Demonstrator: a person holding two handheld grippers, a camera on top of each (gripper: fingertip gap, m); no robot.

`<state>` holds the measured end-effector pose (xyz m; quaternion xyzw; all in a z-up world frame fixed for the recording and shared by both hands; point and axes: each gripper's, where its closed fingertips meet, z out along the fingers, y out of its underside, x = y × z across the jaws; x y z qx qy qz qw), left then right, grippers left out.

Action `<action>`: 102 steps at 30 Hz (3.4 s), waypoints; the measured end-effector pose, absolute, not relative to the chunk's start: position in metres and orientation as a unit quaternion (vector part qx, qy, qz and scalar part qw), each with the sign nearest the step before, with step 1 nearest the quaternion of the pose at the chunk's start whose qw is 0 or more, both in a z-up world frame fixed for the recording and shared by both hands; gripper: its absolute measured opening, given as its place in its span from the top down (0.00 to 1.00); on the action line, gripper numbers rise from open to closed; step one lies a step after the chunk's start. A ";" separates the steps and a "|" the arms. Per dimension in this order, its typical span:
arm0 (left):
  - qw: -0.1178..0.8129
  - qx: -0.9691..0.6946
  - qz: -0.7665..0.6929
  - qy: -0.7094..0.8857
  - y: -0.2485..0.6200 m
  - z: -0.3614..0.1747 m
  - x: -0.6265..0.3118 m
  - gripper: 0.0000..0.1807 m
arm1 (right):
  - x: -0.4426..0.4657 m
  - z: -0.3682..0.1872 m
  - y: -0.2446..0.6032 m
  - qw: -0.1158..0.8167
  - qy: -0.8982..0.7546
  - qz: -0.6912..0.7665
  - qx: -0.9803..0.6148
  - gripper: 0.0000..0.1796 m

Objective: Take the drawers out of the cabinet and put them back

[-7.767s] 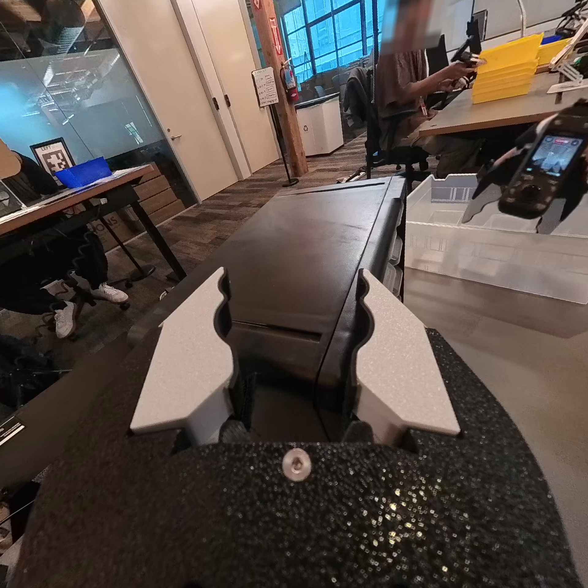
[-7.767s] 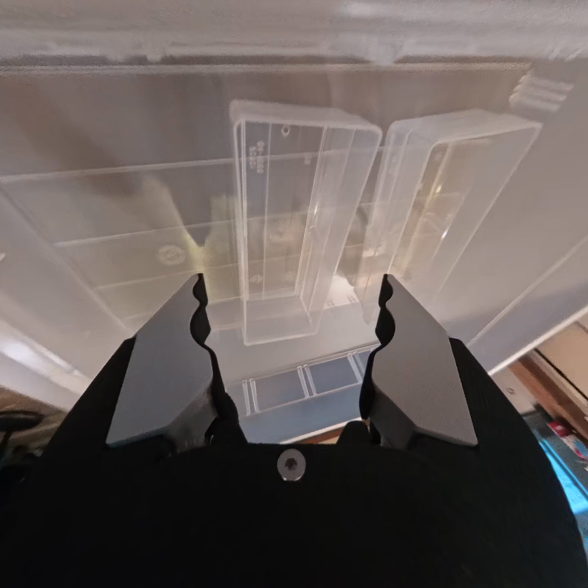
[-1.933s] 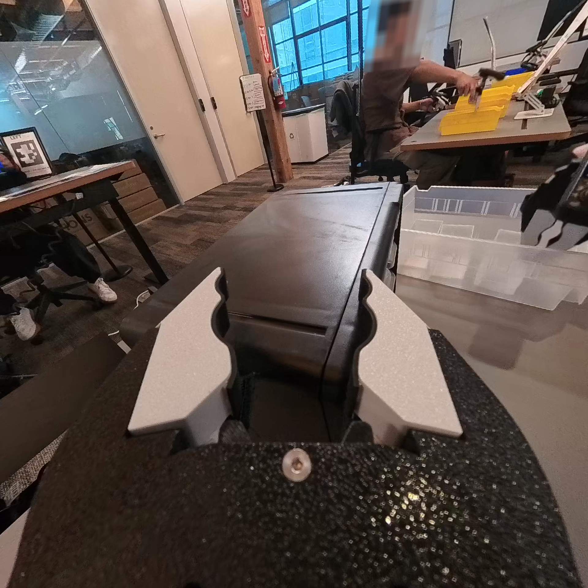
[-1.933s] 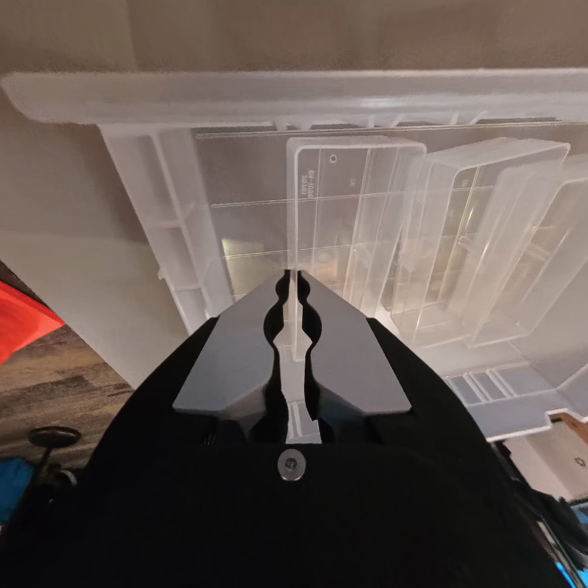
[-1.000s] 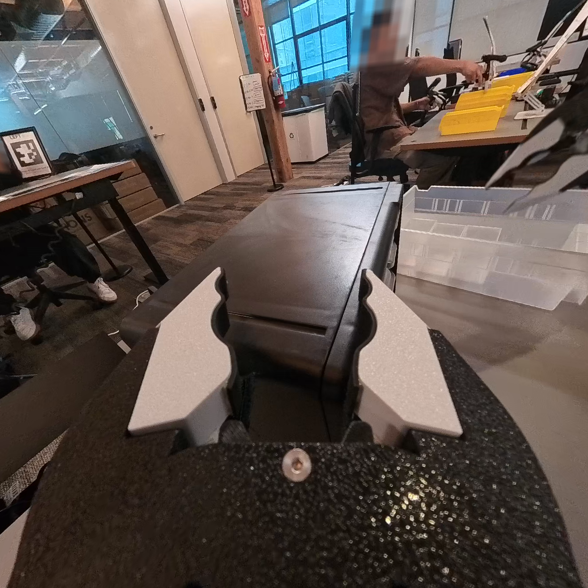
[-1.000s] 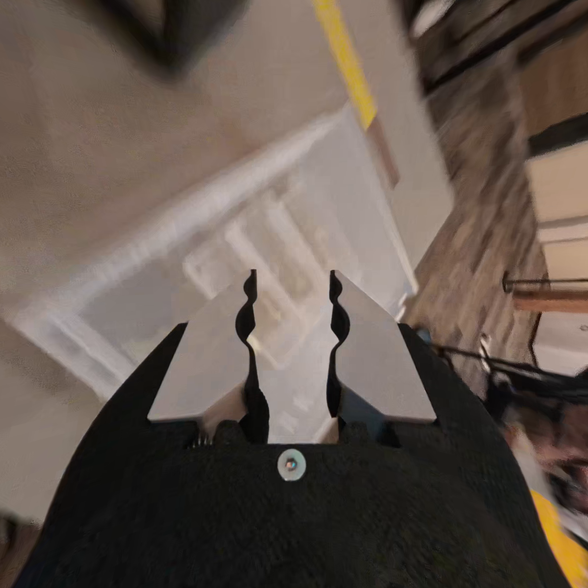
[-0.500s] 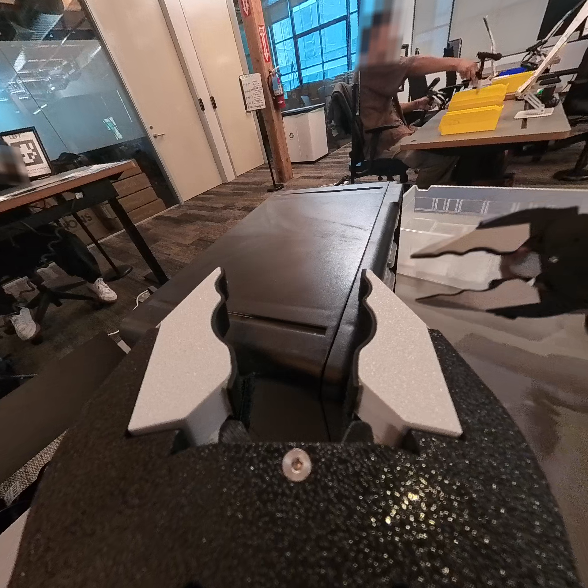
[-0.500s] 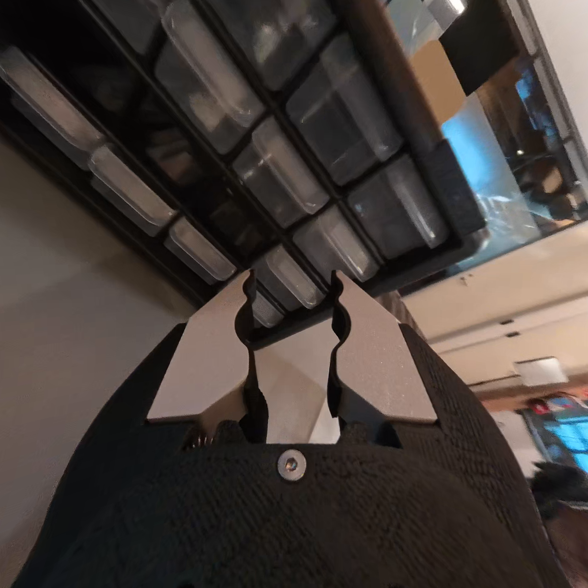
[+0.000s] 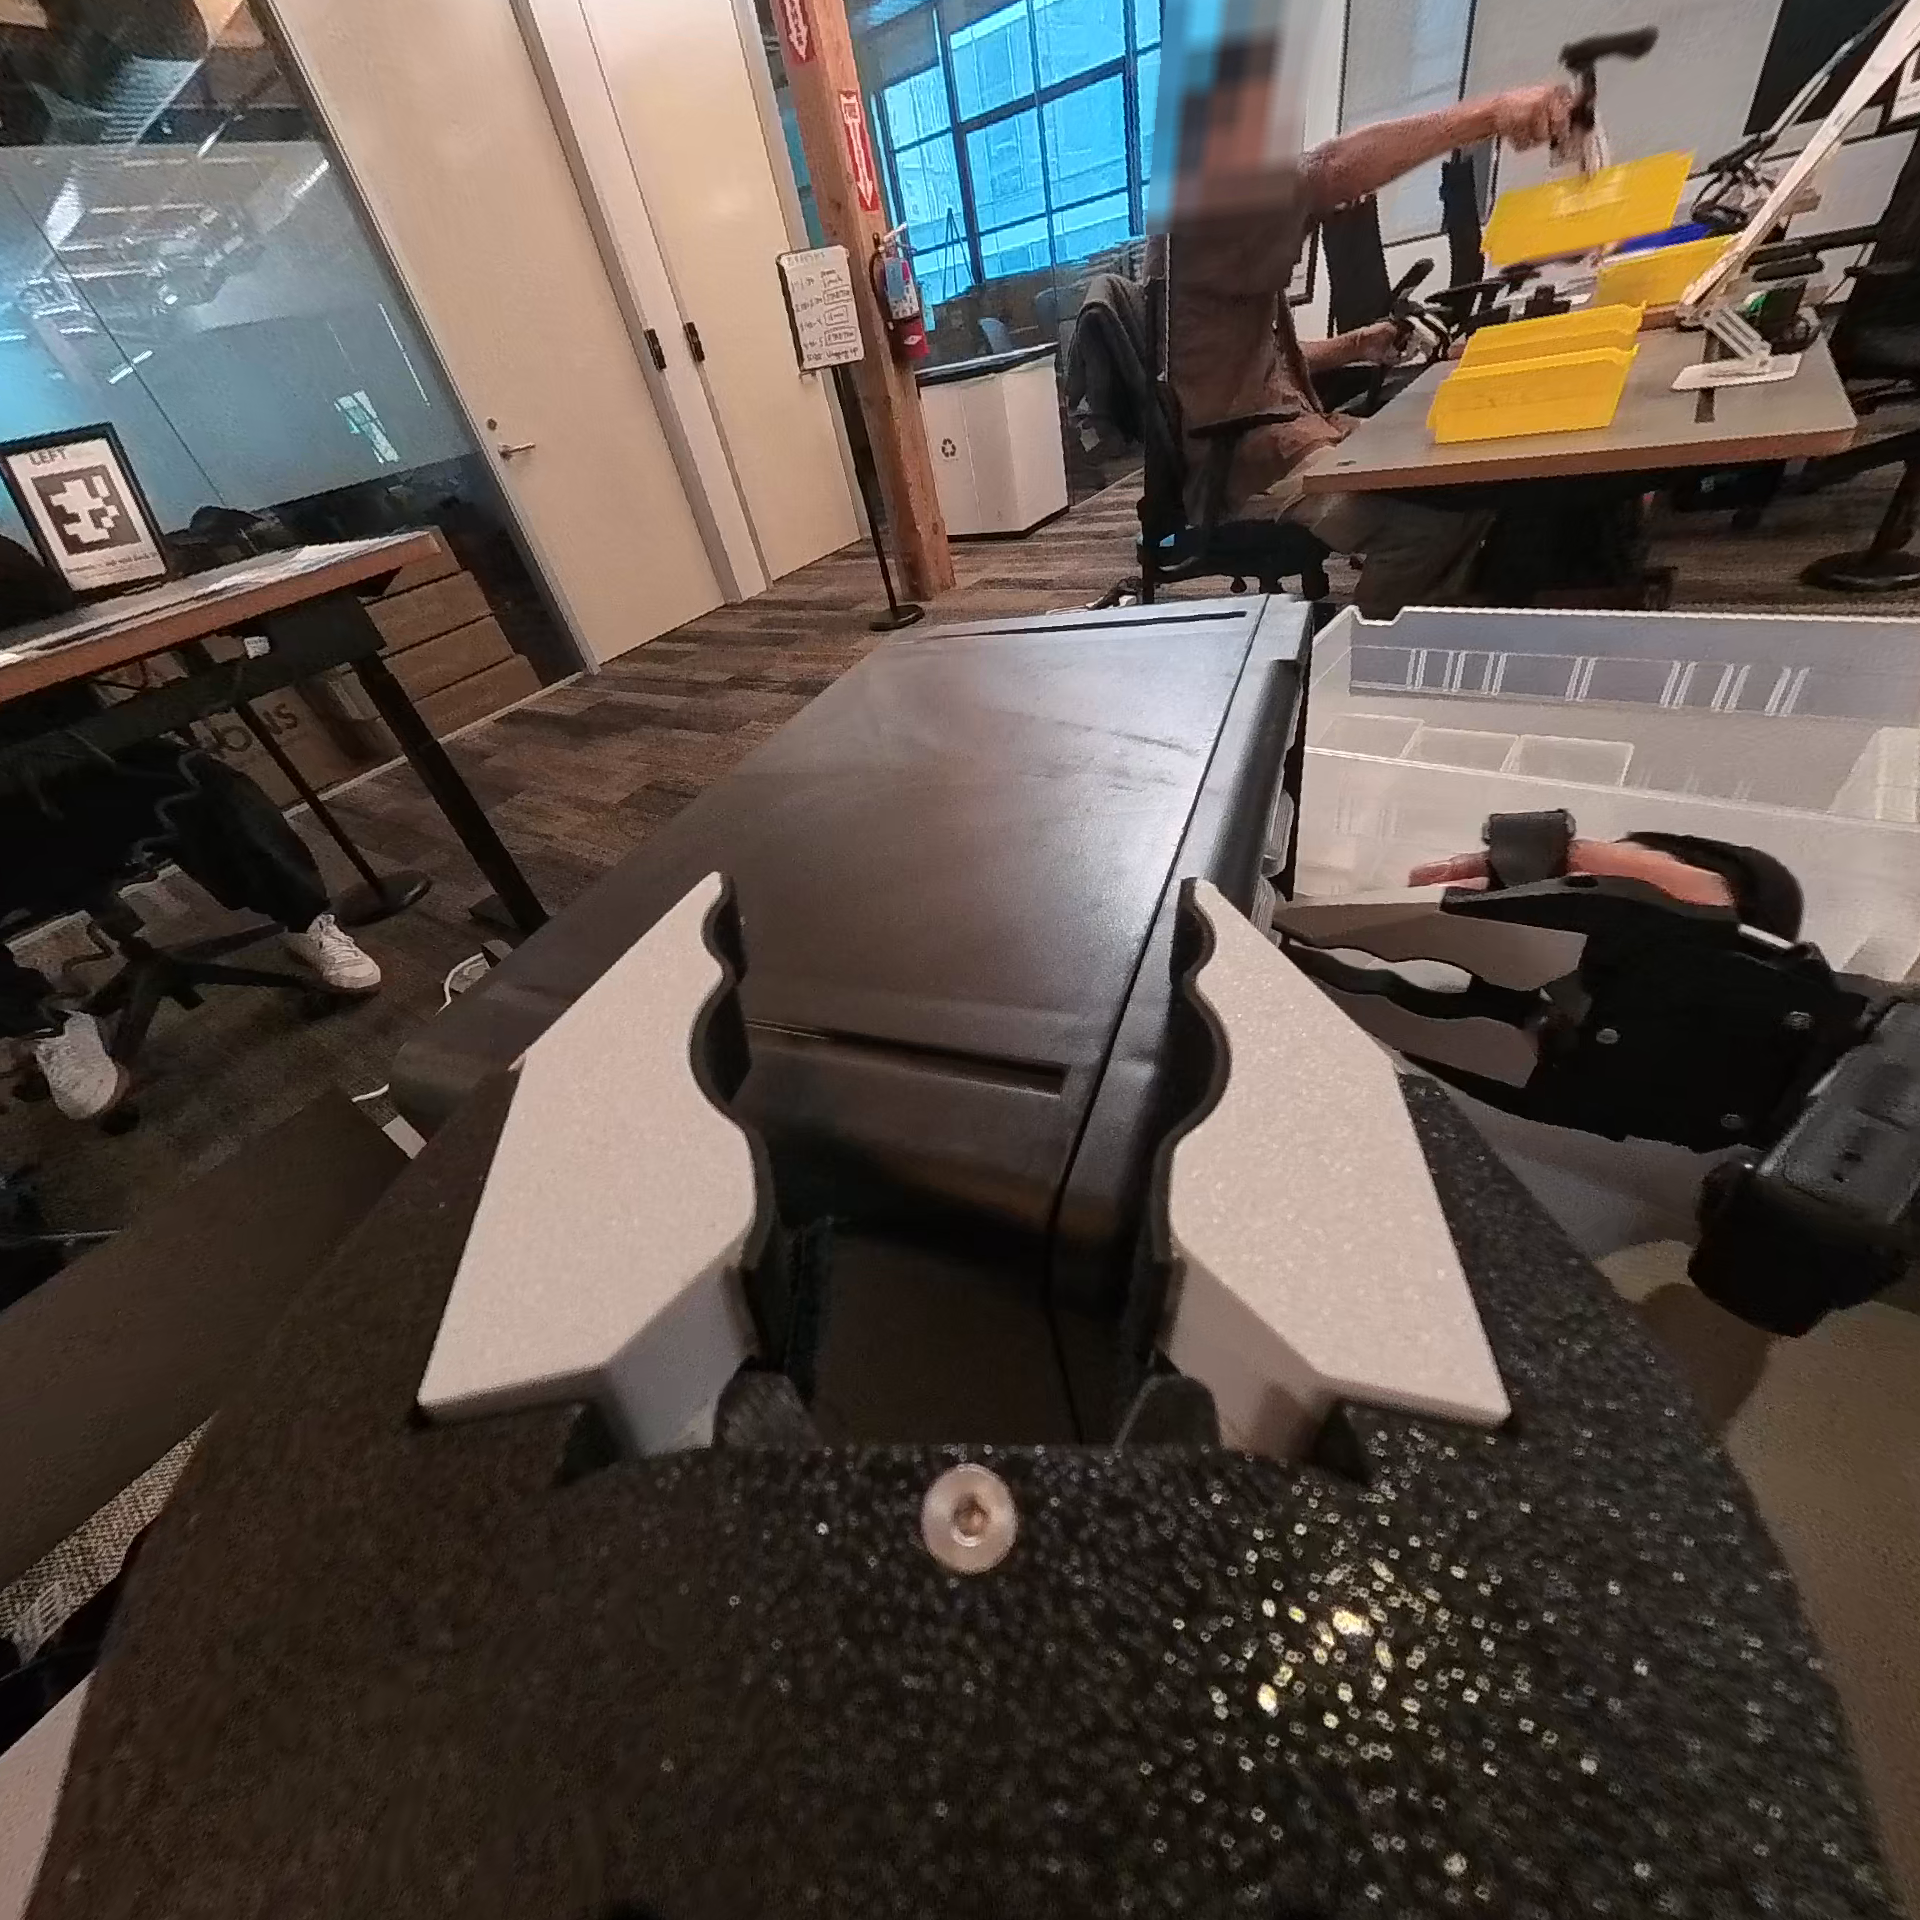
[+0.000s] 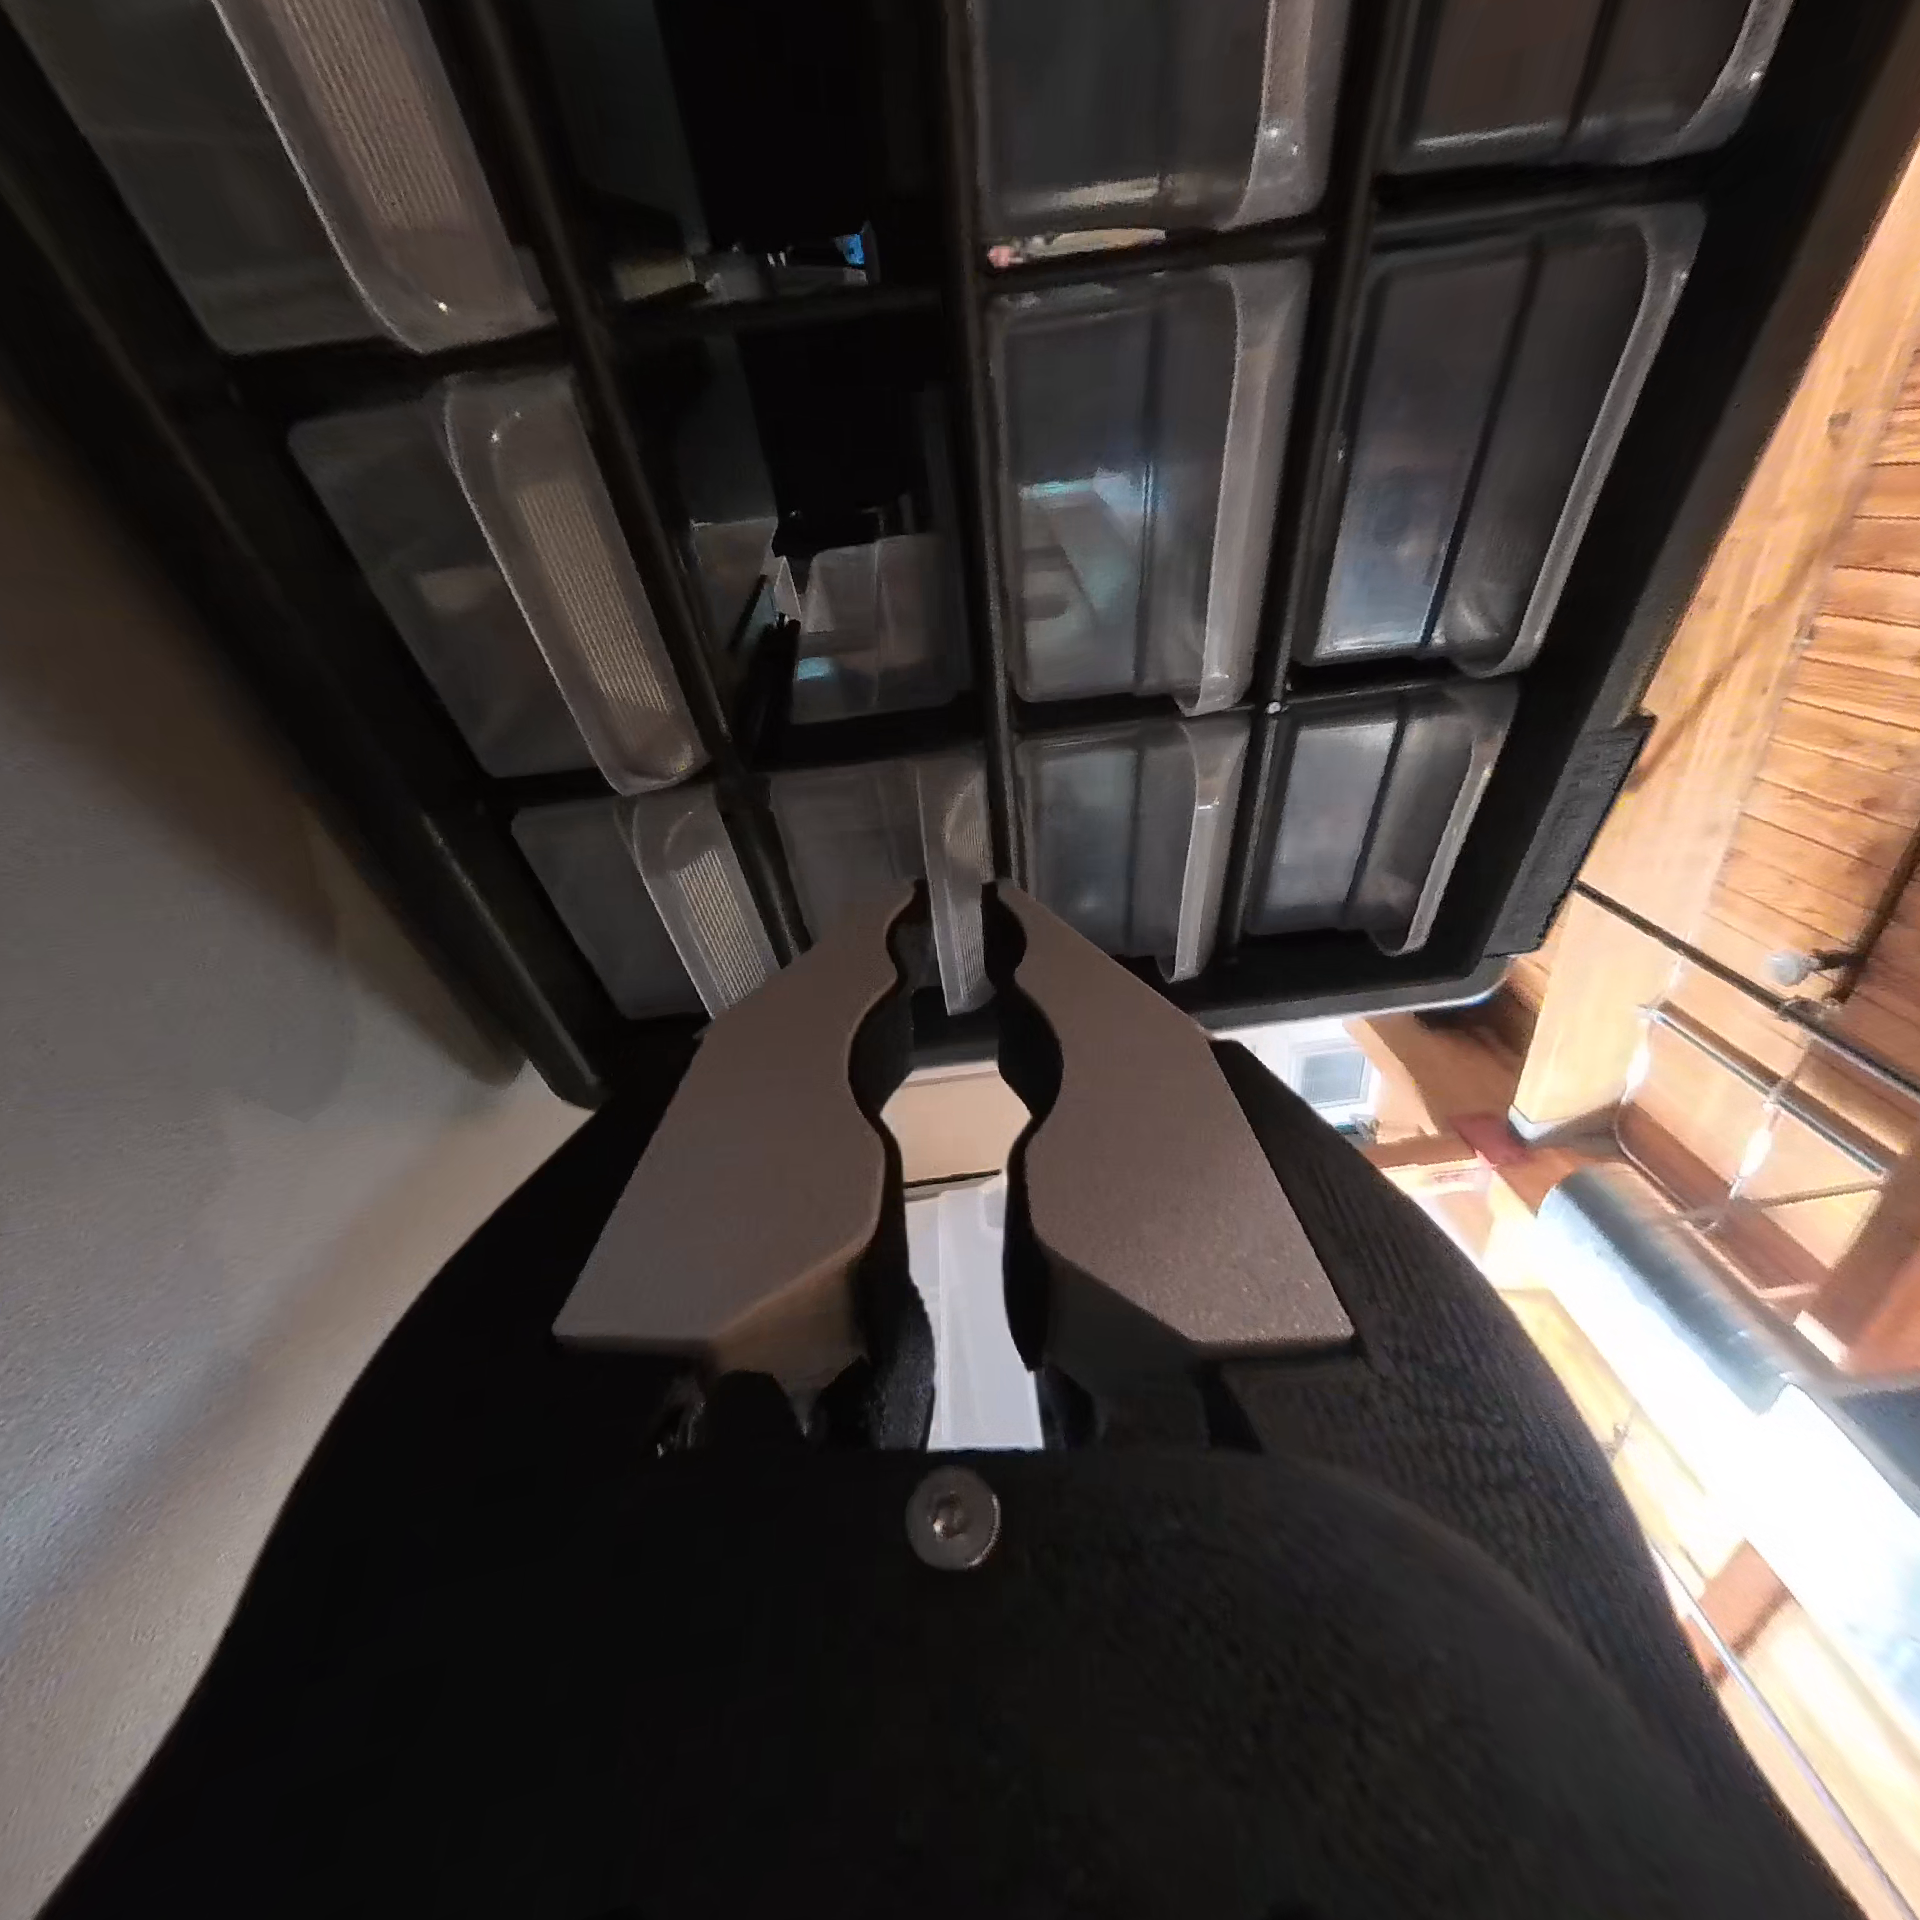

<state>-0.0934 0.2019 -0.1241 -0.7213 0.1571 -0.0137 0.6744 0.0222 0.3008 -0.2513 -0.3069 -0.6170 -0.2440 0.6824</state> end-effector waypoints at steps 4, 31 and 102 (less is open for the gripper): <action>0.675 -0.721 -0.014 0.158 0.202 -0.124 -0.093 0.55 | 0.031 -0.251 0.293 0.680 -0.621 -0.247 -0.301 0.96; 0.674 -0.722 -0.016 0.158 0.202 -0.124 -0.094 0.55 | 0.114 -0.225 0.247 0.660 -0.596 -0.017 -0.457 0.63; 0.670 -0.724 -0.003 0.165 0.202 -0.123 -0.089 0.55 | 0.080 -0.284 0.252 0.425 -0.401 0.123 -0.802 0.66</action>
